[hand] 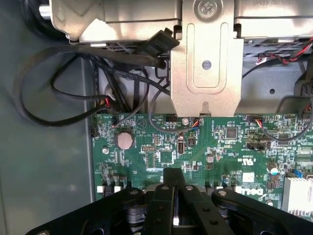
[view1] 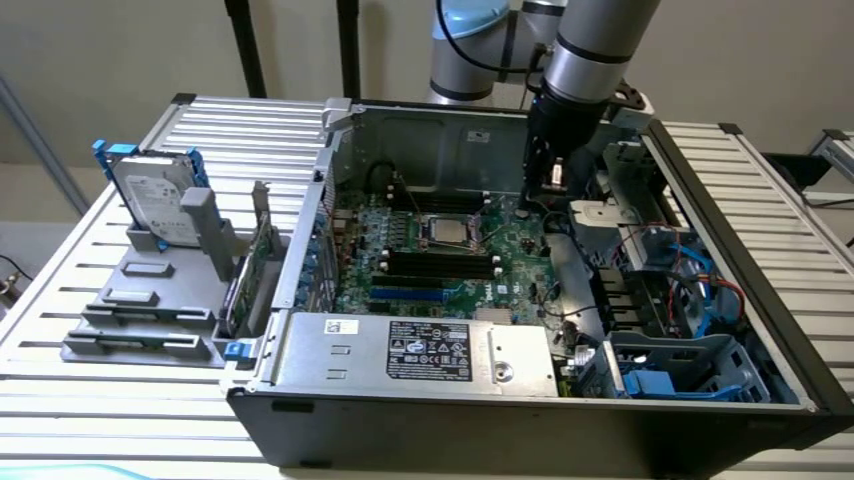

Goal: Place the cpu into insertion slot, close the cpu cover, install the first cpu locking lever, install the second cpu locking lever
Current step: 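Close the cpu cover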

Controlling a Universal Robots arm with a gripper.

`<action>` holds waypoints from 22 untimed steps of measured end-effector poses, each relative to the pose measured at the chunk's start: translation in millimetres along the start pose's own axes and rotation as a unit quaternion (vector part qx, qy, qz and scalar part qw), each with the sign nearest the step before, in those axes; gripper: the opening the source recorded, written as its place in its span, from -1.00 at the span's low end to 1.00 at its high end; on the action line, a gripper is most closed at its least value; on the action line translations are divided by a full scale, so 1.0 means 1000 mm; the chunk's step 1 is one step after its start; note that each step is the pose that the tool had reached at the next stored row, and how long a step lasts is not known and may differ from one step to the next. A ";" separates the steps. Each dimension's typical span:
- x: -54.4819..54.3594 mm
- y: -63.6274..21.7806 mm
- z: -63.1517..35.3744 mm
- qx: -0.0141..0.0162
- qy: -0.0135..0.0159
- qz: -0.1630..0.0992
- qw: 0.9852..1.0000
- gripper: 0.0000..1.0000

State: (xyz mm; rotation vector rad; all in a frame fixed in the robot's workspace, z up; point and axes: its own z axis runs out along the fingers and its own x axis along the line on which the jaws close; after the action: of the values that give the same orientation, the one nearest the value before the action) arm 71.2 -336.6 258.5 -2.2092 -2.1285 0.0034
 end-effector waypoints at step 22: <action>0.000 -0.0183 0.0152 0.042 -0.002 -0.010 0.999 -0.79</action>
State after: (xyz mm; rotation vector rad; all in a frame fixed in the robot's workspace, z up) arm 52.1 -335.2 244.3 -2.1424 -2.1125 0.0941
